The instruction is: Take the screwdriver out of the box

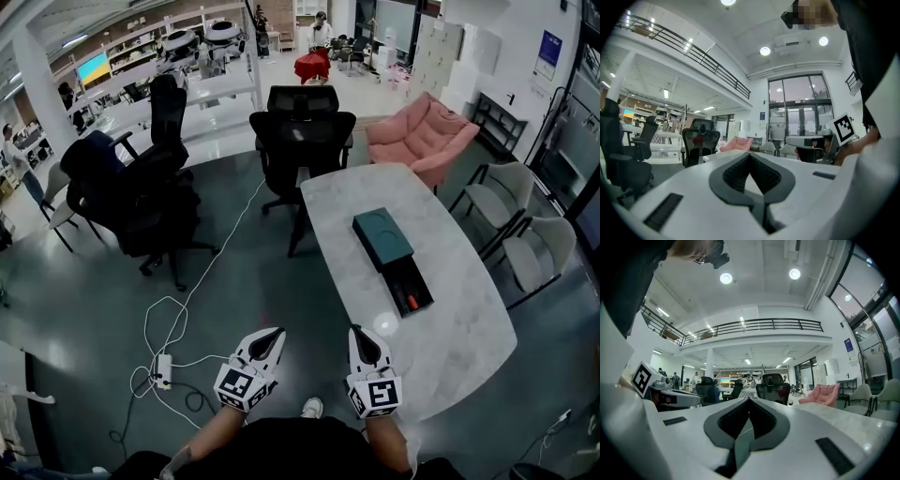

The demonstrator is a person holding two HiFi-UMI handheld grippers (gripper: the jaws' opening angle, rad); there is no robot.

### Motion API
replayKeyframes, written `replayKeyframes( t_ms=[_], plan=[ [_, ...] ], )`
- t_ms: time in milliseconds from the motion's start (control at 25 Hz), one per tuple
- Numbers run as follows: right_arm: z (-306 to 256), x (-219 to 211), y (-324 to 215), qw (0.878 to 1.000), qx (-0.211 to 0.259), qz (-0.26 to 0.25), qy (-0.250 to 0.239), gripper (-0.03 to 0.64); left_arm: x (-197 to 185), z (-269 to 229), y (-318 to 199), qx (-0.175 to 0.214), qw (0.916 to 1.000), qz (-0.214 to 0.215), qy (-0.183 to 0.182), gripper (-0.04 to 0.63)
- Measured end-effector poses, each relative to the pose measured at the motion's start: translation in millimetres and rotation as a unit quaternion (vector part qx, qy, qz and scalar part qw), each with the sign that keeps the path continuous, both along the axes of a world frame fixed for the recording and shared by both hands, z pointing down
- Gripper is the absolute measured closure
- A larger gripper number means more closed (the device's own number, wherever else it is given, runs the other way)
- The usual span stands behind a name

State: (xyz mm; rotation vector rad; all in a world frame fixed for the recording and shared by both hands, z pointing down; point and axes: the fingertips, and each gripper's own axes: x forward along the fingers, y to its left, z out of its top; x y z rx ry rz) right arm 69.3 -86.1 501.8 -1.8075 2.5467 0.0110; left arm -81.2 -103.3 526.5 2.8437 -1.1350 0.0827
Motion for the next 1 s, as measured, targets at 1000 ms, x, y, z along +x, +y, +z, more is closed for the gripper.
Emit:
replayKeyframes(
  t_ms=[1000],
  plan=[
    [5.3, 79.3, -99.1, 0.999, 0.019, 0.049, 0.0, 0.594, 77.1, 8.8, -122.6, 0.009, 0.9989, 0.046, -0.007, 0.589]
  ],
)
